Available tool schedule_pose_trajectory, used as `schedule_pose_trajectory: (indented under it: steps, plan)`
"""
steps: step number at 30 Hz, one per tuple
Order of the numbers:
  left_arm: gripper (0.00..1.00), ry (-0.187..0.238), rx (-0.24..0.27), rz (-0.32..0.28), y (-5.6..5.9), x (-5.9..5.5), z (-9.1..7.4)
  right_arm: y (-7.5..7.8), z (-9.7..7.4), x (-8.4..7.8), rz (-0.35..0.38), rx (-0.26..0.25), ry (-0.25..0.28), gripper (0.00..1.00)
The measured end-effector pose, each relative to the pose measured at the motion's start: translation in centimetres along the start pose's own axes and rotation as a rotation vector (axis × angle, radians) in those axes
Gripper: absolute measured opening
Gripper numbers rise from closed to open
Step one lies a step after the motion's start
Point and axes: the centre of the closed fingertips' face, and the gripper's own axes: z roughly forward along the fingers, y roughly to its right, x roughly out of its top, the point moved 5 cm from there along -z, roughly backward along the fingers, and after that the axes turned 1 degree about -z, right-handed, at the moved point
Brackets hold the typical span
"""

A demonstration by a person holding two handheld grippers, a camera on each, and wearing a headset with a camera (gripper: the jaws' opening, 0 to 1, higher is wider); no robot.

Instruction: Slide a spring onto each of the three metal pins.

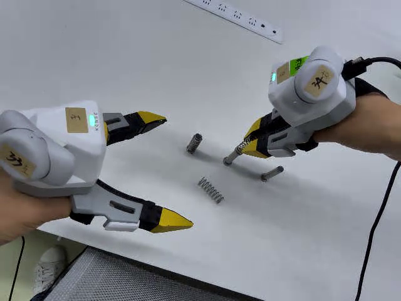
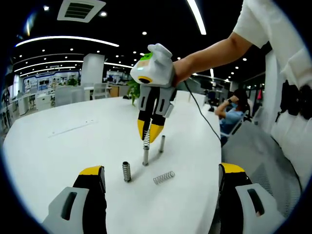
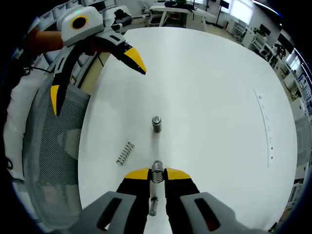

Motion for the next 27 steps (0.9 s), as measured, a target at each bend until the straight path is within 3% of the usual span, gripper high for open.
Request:
schedule_pose_trajectory:
  steps: [27]
  plan:
    - [0.96,-0.005,0.002,-0.017,-0.2,-0.5,-0.1,0.1,2.7,-0.5,-0.039,0.001,-0.012,0.12]
